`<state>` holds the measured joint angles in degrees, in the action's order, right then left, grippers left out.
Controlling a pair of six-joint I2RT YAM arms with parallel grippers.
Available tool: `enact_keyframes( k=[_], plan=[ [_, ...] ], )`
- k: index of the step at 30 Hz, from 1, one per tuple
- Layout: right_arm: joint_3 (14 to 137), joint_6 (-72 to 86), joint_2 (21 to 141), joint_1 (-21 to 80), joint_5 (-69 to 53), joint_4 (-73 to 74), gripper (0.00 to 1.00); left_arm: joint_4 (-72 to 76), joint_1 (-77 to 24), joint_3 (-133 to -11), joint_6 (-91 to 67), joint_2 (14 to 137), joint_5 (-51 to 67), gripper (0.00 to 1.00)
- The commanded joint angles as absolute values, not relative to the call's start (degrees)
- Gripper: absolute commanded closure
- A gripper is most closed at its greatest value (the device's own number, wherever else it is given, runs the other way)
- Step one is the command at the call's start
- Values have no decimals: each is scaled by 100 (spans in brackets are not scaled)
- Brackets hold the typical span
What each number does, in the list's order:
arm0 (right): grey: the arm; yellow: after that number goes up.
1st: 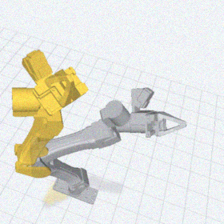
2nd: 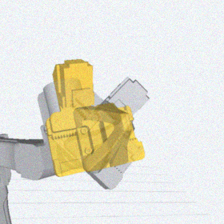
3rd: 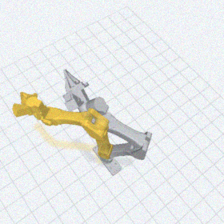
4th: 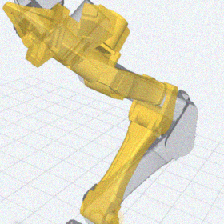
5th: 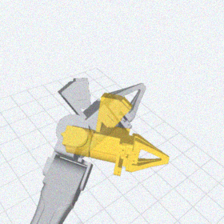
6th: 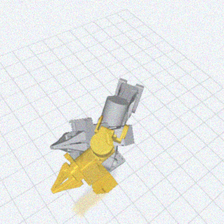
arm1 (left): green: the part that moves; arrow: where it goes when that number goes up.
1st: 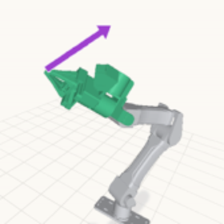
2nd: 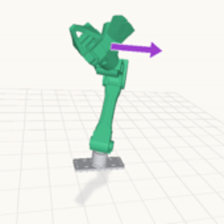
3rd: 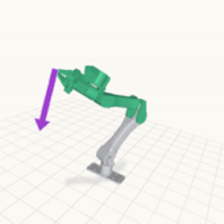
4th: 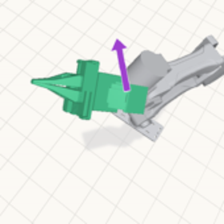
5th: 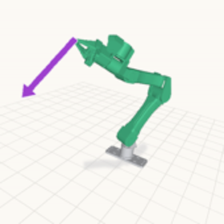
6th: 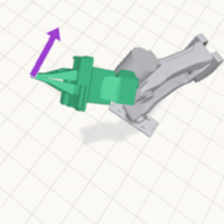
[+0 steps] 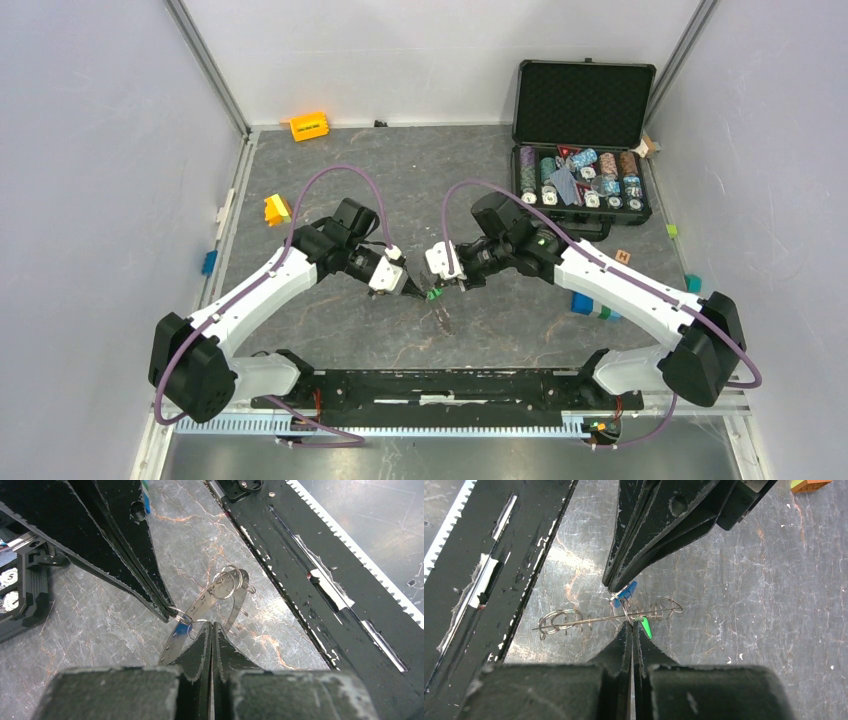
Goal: Put the keys on the keyring
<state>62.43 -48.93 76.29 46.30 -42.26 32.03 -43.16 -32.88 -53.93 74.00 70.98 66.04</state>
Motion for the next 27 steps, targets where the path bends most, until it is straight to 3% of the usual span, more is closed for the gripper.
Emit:
enact_keyframes(
  k=[1,11,21,27],
  plan=[
    [6384,-4553,7374,4569,-4610,2683,100,-4376,-3311,-5531,7612,7152,6626,98],
    [5954,-4063,7293,4561,-4898,2142,100,-4189,-3287,-5718,7259,7221,6534,97],
    [5796,-3967,7214,4527,-4939,1972,100,-4013,-3245,-5730,6901,7112,6332,71],
    [5857,-3959,7182,4504,-4949,2015,100,-4008,-3244,-5739,6820,7055,6142,64]
  ],
)
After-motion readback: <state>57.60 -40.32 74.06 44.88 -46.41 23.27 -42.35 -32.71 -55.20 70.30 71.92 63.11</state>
